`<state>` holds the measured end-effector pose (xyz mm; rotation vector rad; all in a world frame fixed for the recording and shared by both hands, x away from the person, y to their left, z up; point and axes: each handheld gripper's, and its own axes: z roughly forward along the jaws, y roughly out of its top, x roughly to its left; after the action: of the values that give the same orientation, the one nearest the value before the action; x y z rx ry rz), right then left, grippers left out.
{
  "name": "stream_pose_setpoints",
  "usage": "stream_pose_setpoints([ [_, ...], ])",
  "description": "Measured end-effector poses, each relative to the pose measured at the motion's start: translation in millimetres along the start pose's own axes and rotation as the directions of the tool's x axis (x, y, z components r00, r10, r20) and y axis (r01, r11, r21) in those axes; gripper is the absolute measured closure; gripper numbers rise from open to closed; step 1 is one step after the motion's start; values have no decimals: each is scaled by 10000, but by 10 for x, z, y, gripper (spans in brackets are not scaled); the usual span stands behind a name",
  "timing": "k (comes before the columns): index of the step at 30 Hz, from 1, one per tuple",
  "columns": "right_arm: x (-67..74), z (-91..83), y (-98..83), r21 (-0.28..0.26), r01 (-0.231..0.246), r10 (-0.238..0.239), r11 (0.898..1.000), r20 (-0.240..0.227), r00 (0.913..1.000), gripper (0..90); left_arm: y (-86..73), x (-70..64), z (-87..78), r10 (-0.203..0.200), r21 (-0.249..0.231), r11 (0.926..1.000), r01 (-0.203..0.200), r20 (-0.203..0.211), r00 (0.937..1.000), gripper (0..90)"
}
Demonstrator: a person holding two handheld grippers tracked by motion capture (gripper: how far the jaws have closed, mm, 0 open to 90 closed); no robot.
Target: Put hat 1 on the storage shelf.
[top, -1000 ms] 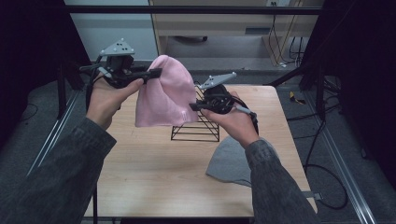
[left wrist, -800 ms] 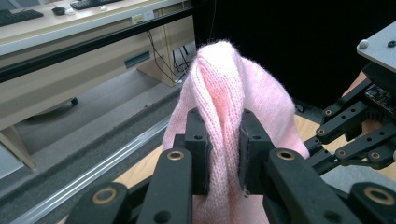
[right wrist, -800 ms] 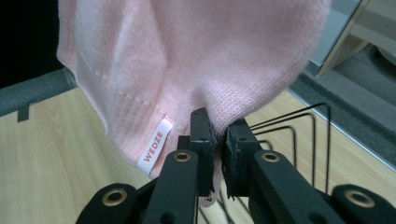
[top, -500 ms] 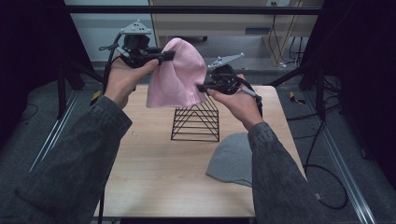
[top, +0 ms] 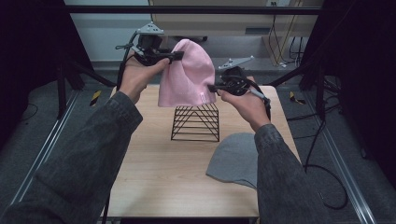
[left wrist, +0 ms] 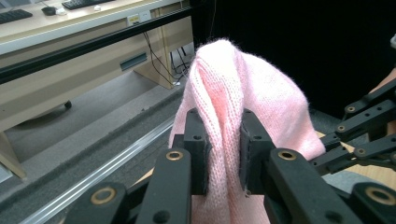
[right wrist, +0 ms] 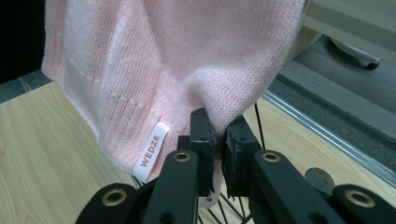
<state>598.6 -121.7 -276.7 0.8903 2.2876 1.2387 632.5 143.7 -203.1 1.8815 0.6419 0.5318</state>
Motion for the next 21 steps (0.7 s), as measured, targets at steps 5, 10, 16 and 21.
stream_pose_setpoints([
  [5, -78, 12, -41, -139, -167, 167, 9998, -25, 9999, 837, 1, -1, 103, 135, -288, 9995, -134, 37, 9999, 757],
  [10, -127, 45, -87, 67, -121, 121, 9999, -10, 9999, 836, -32, -37, 207, 328, -63, 9994, -327, 183, 9993, 756],
  [16, -163, 111, -201, 69, -241, 241, 9997, 7, 9997, 836, -60, -72, 299, 913, 45, 9958, -913, -113, 9958, 756],
  [21, -184, 117, -273, 215, -220, 218, 9995, 134, 9997, 835, -133, -79, 377, 854, 103, 9963, -854, 4, 9963, 756],
])
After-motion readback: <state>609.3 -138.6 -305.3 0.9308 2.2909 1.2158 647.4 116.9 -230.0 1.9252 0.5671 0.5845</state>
